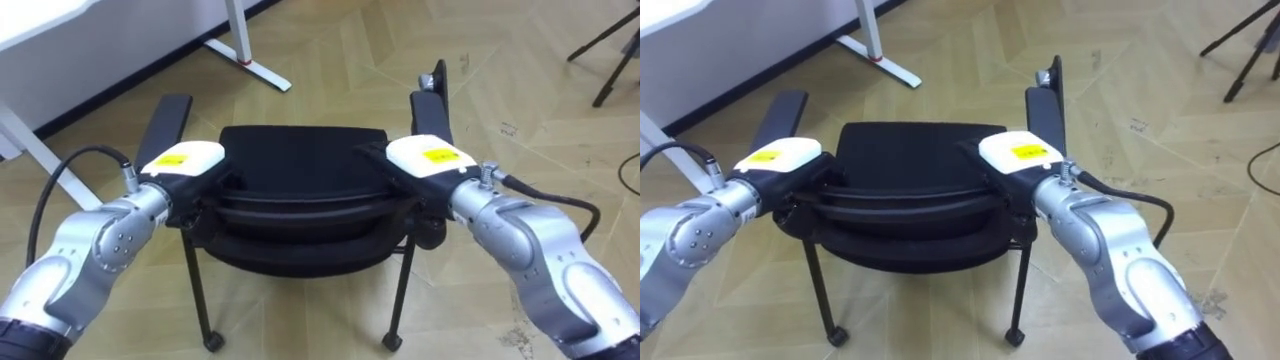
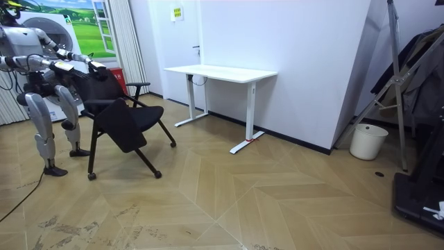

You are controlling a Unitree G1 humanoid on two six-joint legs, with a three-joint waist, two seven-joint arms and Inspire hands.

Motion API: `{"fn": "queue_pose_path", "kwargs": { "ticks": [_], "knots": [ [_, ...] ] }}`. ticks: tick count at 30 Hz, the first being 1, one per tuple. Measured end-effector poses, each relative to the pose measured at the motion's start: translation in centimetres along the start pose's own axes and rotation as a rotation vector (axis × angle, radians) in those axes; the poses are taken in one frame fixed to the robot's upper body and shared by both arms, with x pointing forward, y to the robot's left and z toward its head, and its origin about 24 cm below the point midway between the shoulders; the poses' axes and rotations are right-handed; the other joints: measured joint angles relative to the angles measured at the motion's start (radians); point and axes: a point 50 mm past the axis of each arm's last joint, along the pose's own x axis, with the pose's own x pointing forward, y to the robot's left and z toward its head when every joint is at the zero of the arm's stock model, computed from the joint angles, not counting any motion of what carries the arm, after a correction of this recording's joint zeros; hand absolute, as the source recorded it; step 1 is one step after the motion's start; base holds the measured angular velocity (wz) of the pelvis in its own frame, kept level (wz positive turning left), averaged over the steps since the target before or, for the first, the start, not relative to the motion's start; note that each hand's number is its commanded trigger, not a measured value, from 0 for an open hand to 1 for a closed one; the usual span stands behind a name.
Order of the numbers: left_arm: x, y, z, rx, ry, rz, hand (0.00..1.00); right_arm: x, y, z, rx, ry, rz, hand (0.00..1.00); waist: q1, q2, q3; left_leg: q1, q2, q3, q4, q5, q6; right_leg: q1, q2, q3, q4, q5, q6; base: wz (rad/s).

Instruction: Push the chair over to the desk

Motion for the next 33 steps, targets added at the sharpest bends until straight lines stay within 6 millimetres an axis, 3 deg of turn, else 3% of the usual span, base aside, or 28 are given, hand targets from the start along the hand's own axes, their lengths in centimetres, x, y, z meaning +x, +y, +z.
{"fn": "queue_pose_path", "kwargs": {
  "ticks": [9,16,19,31,32,33],
  "knots": [
    [0.4,0.0,0.8,0.014,-0.025,-0.003,1.00,0.8,-2.3,0.8,-0.017,-0.027,-0.051,0.00,0.002,0.001,0.0016,0.000,-0.003,-0.029,-0.001,0.001,-0.001,0.017,0.000,-0.031,-0.005,0.000,0.000,0.10],
    [0.8,0.1,1.7,0.008,-0.053,0.019,1.00,1.6,-0.5,1.6,-0.007,-0.038,0.027,0.00,0.018,0.019,0.0106,-0.009,-0.006,-0.043,0.000,0.001,-0.001,0.018,-0.003,-0.055,-0.010,0.000,0.000,0.05],
    [1.1,0.0,2.3,0.009,-0.068,0.020,1.00,2.1,1.1,1.1,-0.003,-0.019,0.097,0.00,0.026,0.024,0.0093,-0.011,-0.008,-0.053,0.000,0.001,-0.001,0.024,-0.003,-0.064,-0.017,0.000,0.000,0.09],
    [1.6,0.0,3.2,0.008,-0.070,0.033,1.00,2.5,1.8,0.2,-0.037,0.012,0.019,0.00,0.015,0.033,0.0046,-0.043,-0.009,-0.081,0.031,0.001,-0.001,0.028,-0.003,-0.102,-0.023,0.000,0.000,0.07],
    [1.6,-0.1,3.3,0.006,-0.069,0.033,1.00,2.6,2.0,0.1,-0.058,0.019,0.008,1.00,0.015,0.035,0.0039,-0.048,-0.009,-0.083,0.037,0.001,-0.001,0.028,-0.003,-0.104,-0.024,0.000,0.000,0.12],
    [1.7,-0.1,3.4,0.004,-0.069,0.034,1.00,2.5,2.0,0.0,-0.067,0.024,0.003,1.00,0.015,0.036,0.0035,-0.051,-0.009,-0.084,0.040,0.001,-0.001,0.027,-0.003,-0.105,-0.024,0.000,0.000,0.05]
  ]
}}
